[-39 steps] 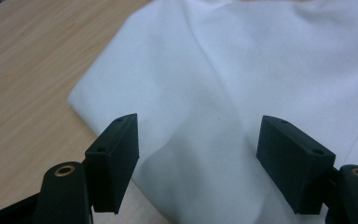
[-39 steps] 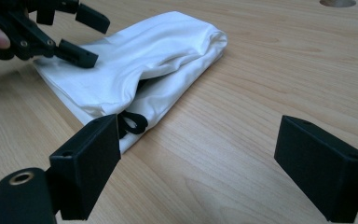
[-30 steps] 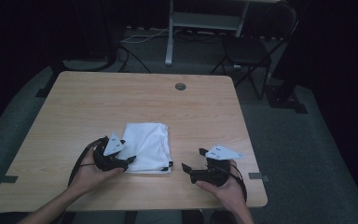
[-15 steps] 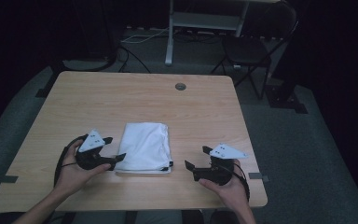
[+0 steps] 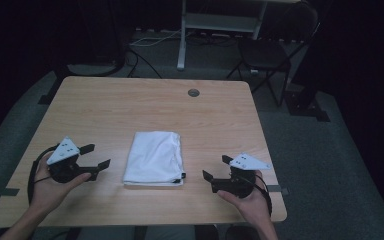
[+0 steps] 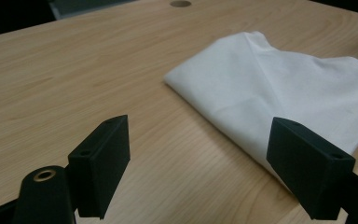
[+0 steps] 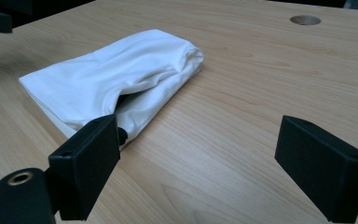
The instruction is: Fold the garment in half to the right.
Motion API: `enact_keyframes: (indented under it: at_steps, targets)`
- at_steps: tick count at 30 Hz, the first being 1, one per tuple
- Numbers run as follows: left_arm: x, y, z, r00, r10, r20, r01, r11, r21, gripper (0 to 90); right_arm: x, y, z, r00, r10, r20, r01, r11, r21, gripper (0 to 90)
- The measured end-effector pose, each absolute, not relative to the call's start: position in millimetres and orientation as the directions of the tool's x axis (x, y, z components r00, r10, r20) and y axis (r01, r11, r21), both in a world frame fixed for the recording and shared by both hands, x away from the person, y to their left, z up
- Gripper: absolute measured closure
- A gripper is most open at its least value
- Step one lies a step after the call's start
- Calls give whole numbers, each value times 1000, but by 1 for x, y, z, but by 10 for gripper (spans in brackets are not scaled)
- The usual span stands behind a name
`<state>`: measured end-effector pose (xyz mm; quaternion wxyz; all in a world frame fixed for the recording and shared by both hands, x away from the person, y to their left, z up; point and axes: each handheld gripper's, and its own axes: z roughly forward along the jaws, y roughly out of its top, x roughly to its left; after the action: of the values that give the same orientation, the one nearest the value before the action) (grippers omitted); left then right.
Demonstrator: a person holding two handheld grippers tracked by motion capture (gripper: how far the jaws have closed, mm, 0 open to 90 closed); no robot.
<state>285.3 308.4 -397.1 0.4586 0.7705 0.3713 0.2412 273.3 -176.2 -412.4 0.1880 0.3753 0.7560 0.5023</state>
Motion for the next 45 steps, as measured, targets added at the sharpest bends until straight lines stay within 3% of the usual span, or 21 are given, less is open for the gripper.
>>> enact_keyframes:
  at_steps: [23,45]
  targets:
    - [265,371,-392,495,869,9,359,-214,908,209,266,-207,-408,-581,809,92,379,169,910,130]
    - [253,401,-413,421,906,-35,396,-149,906,209,258,-231,-416,-521,849,93,390,140,910,130]
